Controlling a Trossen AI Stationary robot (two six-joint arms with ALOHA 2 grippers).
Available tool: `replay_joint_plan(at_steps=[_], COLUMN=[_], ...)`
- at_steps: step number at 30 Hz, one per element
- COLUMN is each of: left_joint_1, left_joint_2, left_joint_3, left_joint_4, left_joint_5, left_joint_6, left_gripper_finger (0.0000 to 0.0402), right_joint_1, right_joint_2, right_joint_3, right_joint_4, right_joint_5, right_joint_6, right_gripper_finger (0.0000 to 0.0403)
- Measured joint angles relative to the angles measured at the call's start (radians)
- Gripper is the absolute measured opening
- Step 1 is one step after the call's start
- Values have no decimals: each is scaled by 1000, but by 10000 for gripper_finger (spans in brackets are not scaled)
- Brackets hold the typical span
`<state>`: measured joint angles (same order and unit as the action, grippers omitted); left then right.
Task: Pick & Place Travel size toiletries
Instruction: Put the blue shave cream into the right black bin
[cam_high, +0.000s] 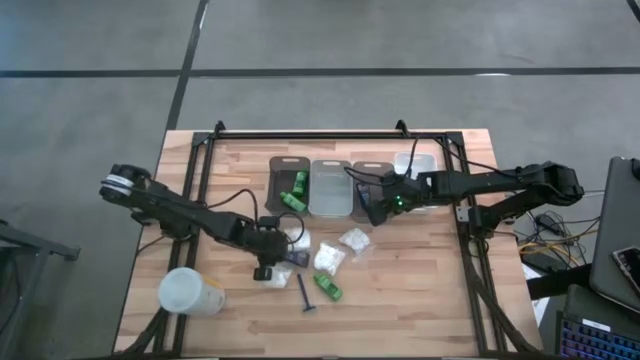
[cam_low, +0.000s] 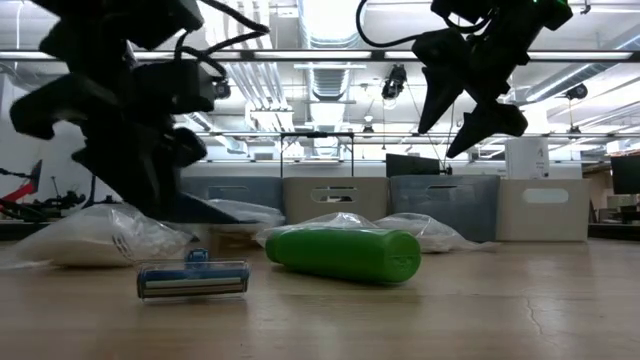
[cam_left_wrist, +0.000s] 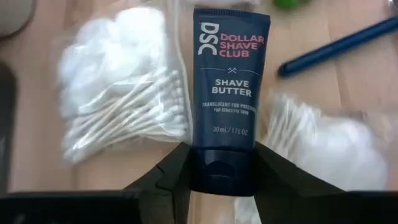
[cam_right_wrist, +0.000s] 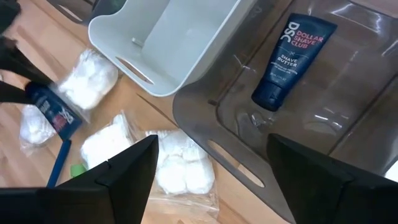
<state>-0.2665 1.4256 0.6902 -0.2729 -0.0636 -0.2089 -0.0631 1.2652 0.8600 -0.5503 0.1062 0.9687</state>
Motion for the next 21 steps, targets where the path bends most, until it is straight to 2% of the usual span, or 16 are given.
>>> replay_joint_plan(at_steps=[6,8,11,15,17,19,21], left_joint_1=[-2,-3,-2,32,55,74,86], left_joint_2=[-87,-119,-168,-221,-240,-261,-282], left_joint_3=[44,49,56,63,62,59,58], left_joint_4=[-201,-232,-239,-201,-178,-168,-170], left_joint_5=[0,38,160,411,488,479,376], left_joint_6=[-27,-34,-77,-227,-299,-331,-336], left_gripper_finger=[143,144,145,146,146,146,146], right_joint_1=[0,0,0,0,0,0,0], right_joint_2=[0,0,0,0,0,0,0], right_joint_3=[0,0,0,0,0,0,0], right_joint_4=[0,2,4,8,8,8,9], right_joint_5=[0,-6,-31,-65,-66,-64,-62], right_joint_6=[7,8,24,56,66,72,72], right_gripper_finger=[290,296,309,324,331,337,341])
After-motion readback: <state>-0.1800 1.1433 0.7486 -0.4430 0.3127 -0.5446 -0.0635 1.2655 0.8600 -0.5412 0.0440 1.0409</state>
